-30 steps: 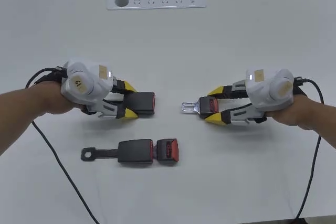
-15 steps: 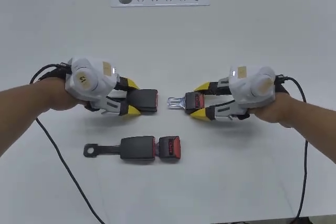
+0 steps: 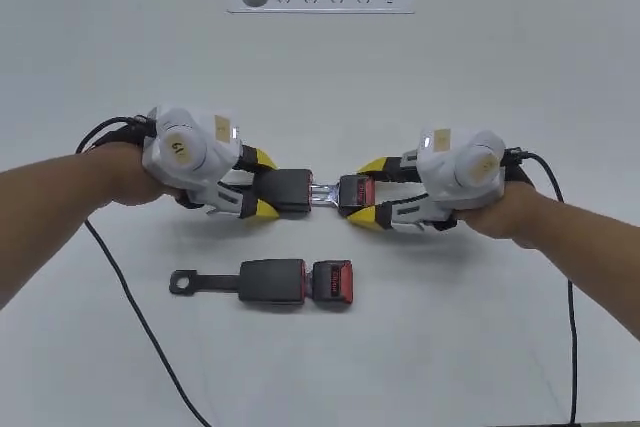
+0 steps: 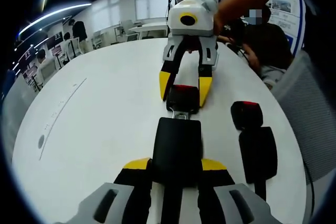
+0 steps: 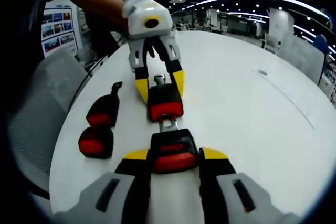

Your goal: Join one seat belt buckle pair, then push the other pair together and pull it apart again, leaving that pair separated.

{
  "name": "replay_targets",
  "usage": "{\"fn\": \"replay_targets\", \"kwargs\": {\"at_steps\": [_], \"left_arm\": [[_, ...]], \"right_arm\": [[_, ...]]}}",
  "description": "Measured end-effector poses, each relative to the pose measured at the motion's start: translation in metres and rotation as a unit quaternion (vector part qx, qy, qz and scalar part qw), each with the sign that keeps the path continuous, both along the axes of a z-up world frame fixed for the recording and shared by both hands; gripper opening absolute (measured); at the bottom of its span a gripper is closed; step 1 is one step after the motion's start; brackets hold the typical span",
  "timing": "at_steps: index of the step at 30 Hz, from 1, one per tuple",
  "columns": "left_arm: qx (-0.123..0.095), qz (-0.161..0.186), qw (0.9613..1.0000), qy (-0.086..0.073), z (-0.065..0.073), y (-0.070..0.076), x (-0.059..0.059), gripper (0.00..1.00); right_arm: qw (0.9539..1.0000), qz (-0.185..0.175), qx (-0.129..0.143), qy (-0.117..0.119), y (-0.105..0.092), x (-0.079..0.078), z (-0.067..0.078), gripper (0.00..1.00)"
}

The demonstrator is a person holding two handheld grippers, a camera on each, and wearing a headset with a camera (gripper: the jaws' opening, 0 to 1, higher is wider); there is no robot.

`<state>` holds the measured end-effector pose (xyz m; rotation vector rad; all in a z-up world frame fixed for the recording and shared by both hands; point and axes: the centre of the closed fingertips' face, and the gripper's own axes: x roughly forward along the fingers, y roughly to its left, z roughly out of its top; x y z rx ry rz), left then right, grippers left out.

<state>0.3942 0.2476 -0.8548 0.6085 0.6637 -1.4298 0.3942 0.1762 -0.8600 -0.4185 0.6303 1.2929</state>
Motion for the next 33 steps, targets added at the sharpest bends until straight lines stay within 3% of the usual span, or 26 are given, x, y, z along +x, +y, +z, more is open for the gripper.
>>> {"fn": "replay_targets", "kwargs": {"at_steps": [2,4,17,20,25,28,33], "left_arm": [[0.003,-0.005,1.0000,-0.002,-0.001,-0.001,0.000,0.35],[0.001,-0.005,1.0000,-0.002,-0.001,0.000,0.000,0.35],[0.014,-0.014,0.9998,-0.004,-0.001,-0.001,-0.001,0.34],[0.012,-0.018,0.9997,-0.005,-0.001,-0.001,-0.002,0.34],[0.019,-0.027,0.9994,-0.007,-0.001,-0.001,-0.002,0.33],[0.023,-0.034,0.9991,-0.008,0.000,-0.001,-0.002,0.33],[0.029,-0.043,0.9986,-0.009,0.000,-0.001,-0.004,0.34]], "right_arm": [[0.9998,0.013,-0.011,-0.010,0.004,0.000,0.000,0.35],[0.9999,0.007,-0.007,0.001,0.000,0.000,0.000,0.35],[0.9996,0.005,-0.027,0.004,0.005,0.000,0.000,0.35],[0.9996,0.002,-0.027,0.004,0.014,0.000,0.001,0.35],[0.9992,0.003,-0.039,0.008,0.017,0.002,-0.001,0.35],[0.9979,0.015,-0.063,0.004,0.018,0.001,-0.001,0.35],[0.9979,0.014,-0.063,0.009,0.020,0.002,-0.002,0.35]]}}
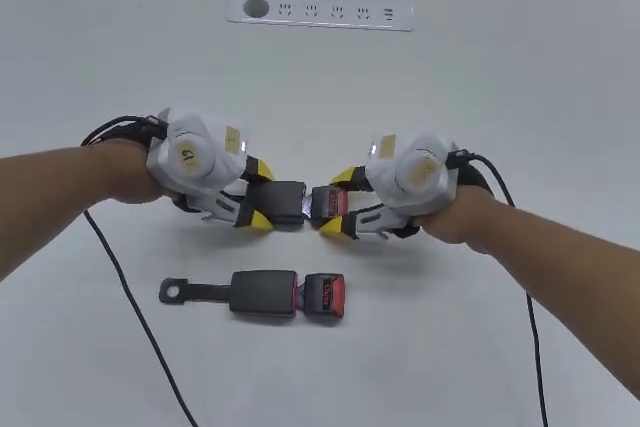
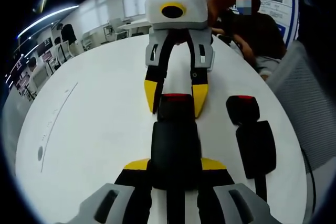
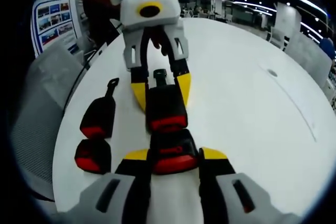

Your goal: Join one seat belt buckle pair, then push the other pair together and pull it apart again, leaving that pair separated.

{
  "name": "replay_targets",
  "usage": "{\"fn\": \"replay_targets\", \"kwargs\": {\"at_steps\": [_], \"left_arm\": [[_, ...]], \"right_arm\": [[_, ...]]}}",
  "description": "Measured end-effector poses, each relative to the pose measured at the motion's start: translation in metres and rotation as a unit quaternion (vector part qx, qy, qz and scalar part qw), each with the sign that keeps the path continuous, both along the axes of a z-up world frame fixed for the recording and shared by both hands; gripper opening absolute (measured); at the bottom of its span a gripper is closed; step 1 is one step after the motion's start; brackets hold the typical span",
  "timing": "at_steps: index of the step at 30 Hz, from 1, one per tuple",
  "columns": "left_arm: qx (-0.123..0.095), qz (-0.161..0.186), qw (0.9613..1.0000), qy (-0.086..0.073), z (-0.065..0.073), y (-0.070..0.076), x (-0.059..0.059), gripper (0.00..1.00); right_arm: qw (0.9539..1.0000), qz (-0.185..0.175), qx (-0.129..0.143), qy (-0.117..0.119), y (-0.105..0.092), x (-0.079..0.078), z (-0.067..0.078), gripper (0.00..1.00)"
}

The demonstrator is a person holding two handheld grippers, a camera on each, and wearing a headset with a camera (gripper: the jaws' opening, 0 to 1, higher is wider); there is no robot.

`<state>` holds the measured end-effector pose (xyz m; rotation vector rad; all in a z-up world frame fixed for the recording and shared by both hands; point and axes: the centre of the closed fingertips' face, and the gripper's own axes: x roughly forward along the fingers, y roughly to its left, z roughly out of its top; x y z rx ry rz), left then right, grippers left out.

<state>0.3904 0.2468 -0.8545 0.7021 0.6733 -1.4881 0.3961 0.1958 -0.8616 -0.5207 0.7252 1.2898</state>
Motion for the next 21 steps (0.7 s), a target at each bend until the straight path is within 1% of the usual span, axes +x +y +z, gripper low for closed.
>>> {"fn": "replay_targets", "kwargs": {"at_steps": [3,17,21], "left_arm": [[-0.002,0.001,1.0000,0.001,0.0003,0.0003,-0.0004,0.34],[-0.002,0.001,1.0000,0.002,0.0001,0.0006,-0.0009,0.34],[-0.007,0.003,1.0000,0.003,-0.0004,0.0007,-0.0004,0.34]], "right_arm": [[1.0000,0.003,-0.007,-0.002,0.0012,-0.0003,-0.0004,0.34],[0.9998,0.008,-0.015,-0.011,0.0012,-0.0007,-0.0015,0.35],[0.9997,0.008,-0.017,-0.014,0.0011,-0.0010,-0.0016,0.35]]}}
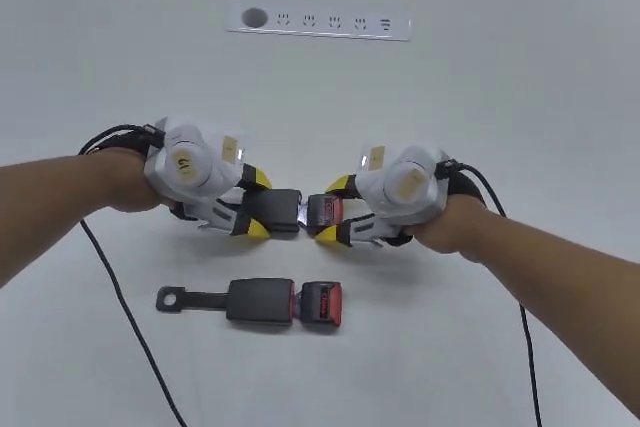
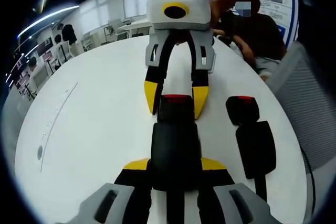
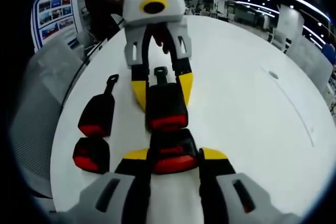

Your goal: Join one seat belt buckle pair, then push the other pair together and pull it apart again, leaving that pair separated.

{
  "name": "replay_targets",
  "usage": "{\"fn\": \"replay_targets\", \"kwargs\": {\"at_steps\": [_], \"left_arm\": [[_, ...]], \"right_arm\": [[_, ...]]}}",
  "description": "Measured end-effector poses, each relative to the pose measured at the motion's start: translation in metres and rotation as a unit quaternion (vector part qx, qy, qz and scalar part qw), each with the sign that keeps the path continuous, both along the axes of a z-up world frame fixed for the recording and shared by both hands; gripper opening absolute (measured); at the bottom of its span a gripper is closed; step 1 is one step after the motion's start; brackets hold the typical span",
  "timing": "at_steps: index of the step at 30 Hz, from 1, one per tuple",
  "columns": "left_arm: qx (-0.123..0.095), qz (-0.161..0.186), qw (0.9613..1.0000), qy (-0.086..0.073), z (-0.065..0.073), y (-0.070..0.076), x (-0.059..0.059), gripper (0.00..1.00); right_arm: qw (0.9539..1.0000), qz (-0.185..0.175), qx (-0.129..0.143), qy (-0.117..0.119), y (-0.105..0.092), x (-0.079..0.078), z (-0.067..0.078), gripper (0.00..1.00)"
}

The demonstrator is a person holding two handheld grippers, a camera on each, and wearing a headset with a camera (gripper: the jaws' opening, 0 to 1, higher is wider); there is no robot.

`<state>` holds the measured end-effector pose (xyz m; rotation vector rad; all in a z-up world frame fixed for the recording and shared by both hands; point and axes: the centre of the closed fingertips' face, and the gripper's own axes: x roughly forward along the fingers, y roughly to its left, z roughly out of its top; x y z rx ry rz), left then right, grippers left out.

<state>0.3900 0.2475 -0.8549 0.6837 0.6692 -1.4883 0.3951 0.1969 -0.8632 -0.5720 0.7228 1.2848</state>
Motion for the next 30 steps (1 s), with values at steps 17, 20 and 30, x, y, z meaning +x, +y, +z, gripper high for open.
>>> {"fn": "replay_targets", "kwargs": {"at_steps": [17,20,30], "left_arm": [[0.004,0.001,1.0000,0.002,0.000,-0.002,0.000,0.34],[0.005,0.001,1.0000,0.002,0.000,-0.002,0.000,0.34],[0.002,0.005,1.0000,0.006,0.000,-0.002,0.001,0.35]], "right_arm": [[1.0000,0.001,0.000,-0.004,-0.001,0.000,0.000,0.35],[1.0000,-0.002,0.000,-0.004,-0.001,0.000,0.001,0.35],[1.0000,-0.008,0.003,-0.001,-0.011,-0.003,0.001,0.35]]}}
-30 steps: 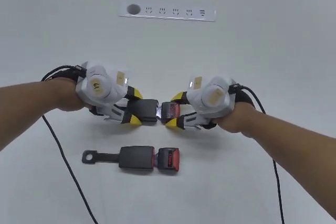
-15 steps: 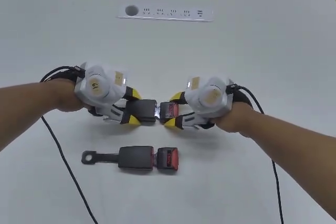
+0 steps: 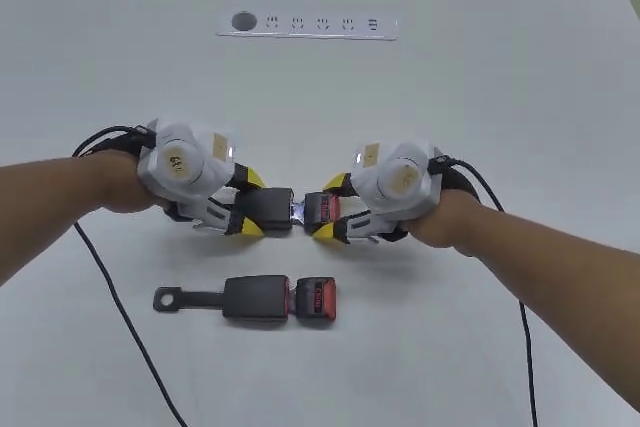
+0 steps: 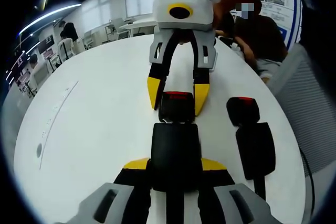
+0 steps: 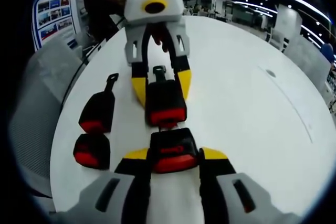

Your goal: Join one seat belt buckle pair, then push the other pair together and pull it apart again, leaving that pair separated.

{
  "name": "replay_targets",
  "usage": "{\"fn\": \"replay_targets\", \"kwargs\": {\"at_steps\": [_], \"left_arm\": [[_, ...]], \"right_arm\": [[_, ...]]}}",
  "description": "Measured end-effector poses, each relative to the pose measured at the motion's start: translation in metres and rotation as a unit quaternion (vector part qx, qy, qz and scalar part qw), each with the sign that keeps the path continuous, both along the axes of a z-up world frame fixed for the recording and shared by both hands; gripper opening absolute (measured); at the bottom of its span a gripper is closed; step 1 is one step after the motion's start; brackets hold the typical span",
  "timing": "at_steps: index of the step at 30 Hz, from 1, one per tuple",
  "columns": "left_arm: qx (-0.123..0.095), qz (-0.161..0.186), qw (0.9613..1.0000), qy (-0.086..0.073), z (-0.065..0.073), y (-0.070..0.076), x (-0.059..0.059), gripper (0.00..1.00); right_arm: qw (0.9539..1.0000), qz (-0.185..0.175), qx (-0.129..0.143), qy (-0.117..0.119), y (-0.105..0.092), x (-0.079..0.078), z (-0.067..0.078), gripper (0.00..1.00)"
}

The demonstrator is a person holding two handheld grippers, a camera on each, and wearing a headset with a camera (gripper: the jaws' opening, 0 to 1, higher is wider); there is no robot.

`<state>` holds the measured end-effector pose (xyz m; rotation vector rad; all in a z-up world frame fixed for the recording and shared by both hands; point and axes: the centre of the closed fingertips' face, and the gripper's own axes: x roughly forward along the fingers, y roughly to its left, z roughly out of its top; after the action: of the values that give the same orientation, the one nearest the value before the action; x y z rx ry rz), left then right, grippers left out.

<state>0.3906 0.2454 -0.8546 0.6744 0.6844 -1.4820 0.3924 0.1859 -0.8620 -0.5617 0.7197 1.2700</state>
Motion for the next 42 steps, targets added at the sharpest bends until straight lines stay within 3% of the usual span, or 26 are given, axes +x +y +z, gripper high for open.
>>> {"fn": "replay_targets", "kwargs": {"at_steps": [18,42], "left_arm": [[-0.002,0.001,1.0000,0.004,0.000,0.000,-0.001,0.35],[0.001,-0.001,1.0000,0.007,0.000,0.002,-0.001,0.35]], "right_arm": [[1.0000,-0.003,0.003,0.006,-0.018,-0.001,0.000,0.35],[0.9995,-0.028,-0.002,0.011,-0.078,-0.011,-0.002,0.36]]}}
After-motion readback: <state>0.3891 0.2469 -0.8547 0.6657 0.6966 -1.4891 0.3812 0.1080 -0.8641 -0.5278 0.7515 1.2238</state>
